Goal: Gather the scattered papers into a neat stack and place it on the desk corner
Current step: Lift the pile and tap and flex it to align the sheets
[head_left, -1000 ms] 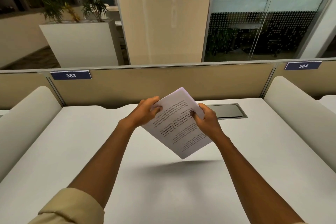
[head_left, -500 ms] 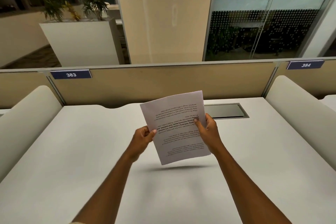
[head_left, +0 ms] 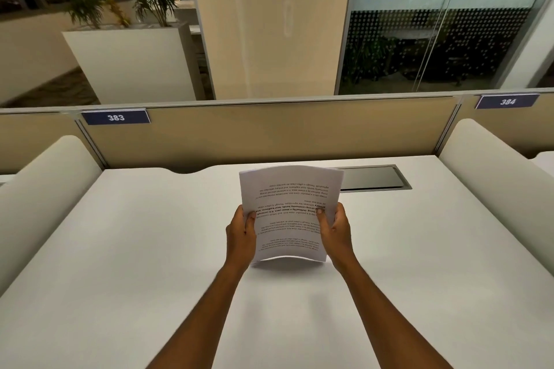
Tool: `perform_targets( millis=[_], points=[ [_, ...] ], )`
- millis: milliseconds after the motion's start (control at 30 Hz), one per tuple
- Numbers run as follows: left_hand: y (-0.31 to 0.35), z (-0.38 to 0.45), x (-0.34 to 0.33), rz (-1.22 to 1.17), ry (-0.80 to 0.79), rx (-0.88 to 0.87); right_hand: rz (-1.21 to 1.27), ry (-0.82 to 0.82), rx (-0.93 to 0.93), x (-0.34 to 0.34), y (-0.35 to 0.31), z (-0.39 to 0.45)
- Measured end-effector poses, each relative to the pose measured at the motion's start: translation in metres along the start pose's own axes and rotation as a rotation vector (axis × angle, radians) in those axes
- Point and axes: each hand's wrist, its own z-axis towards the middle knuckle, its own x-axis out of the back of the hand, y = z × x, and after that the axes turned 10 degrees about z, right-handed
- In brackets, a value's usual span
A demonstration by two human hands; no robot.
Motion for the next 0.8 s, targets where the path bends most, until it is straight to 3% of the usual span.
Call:
perform_targets(
  millis=[800],
  points=[
    [-0.012,0.01,0.01,0.197,-0.058,-0.027,-0.114,-0.078,0.009,-0.002,-0.002,-0.002]
  ],
)
